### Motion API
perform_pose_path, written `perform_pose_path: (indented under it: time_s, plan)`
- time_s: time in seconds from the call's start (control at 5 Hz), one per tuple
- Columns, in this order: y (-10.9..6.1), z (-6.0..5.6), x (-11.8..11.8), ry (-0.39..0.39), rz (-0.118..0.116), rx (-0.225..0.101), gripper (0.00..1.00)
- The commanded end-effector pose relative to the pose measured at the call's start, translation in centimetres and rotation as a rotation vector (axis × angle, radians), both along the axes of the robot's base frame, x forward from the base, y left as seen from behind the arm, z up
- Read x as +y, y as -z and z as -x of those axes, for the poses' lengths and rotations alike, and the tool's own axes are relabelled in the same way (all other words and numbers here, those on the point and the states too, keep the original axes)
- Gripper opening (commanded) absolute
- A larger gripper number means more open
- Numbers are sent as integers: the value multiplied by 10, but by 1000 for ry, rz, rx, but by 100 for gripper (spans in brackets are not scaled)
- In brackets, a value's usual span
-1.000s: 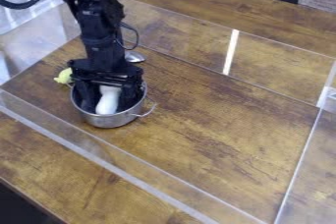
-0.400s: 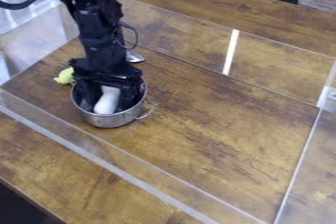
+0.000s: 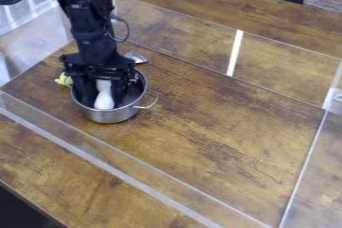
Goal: Remove the mushroom from the silver pot and put it on the table
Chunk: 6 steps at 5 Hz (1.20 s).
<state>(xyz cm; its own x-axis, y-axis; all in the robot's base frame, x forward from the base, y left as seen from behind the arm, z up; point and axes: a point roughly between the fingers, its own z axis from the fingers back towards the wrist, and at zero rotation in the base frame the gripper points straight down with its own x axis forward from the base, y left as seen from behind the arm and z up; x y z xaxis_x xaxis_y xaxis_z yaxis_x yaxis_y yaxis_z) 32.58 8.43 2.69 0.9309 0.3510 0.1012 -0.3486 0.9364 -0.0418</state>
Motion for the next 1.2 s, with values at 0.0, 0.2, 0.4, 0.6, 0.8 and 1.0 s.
perform_pose_path:
  time_s: [0.0, 0.2, 0.4, 0.6, 0.8, 1.0]
  plan:
    - [-37, -4, -12, 32, -25, -98, 0]
    - [-63, -4, -28, 65, -17, -134, 0]
    - [-96, -9, -38, 99, 3, -173, 0]
    - [-126, -15, -55, 139, 36, -207, 0]
    - [-139, -31, -85, 160, 54, -225, 0]
    - [-124, -36, -122, 195, 68, -220, 0]
